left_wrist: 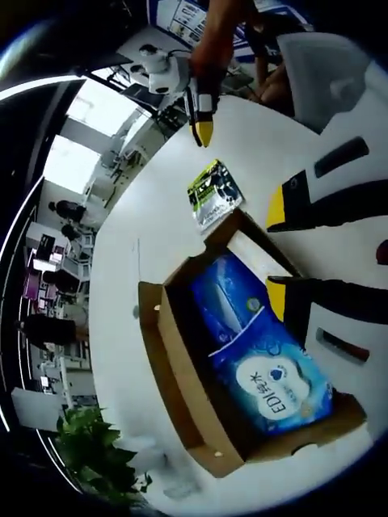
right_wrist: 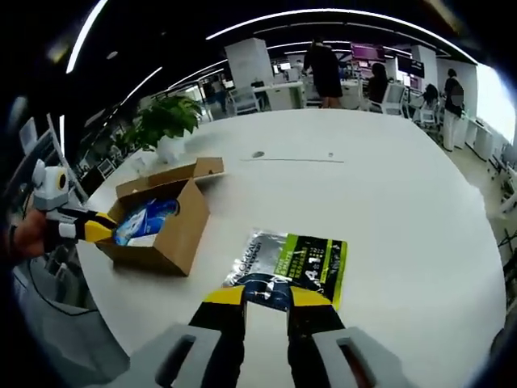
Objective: Operate the shoe box by opening the lid, removing the specified soft item, and placing it in the target area until the item is outside and the box remains undamaged.
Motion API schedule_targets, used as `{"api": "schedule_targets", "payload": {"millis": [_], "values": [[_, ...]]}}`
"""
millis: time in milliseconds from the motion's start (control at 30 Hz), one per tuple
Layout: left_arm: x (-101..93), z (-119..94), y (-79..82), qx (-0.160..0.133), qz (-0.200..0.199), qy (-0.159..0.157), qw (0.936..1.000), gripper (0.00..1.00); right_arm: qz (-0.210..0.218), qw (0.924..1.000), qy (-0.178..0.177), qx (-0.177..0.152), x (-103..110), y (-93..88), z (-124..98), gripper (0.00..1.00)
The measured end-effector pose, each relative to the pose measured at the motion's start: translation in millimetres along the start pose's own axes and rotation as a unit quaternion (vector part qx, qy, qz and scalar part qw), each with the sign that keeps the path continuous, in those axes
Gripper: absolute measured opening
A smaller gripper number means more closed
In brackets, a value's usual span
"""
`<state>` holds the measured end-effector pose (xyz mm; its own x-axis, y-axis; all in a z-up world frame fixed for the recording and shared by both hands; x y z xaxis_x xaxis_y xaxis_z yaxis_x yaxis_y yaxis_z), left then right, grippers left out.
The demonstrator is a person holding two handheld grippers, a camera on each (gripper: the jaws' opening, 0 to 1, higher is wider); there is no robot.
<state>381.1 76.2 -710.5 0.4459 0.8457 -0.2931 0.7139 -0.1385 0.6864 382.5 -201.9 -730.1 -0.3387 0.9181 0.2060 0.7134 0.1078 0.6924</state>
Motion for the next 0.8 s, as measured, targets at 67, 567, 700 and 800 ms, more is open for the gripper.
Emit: {"api": "schedule_targets", "payload": {"millis": [67, 567, 700, 800], "values": [[8.4, -8, -2.1, -0.004, -0.005, 0.005, 1.0, 0.22, -0.006, 0.9999, 0.008, -0.002, 10, 4.2, 2, 0.16], [57.0, -52, -24.0, -0.023, -0.047, 0.03, 0.9982, 0.23, -0.027, 0.9985, 0.046, -0.009, 62, 26.7, 25, 0.16], [72.0, -60, -25.0, -0.027, -0.052, 0.037, 0.9976, 0.24, -0.031, 0.998, 0.055, -0.007, 74, 29.1, 33, 0.16], [82.2, -66, -26.3, -0.032, -0.058, 0.043, 0.9969, 0.24, -0.036, 0.9975, 0.06, -0.006, 81, 31.6, 37, 0.17]]}}
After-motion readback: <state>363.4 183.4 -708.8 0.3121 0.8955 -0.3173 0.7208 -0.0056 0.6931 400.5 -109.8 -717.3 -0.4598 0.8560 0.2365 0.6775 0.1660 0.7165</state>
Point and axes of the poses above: the point that each gripper's makers call its tool centre point, and the gripper's own axes: z roughly forward along the fingers, x roughly to its left, y roughly out of its top, the point moved 3 cm from there along -z, roughly backward along the fingers
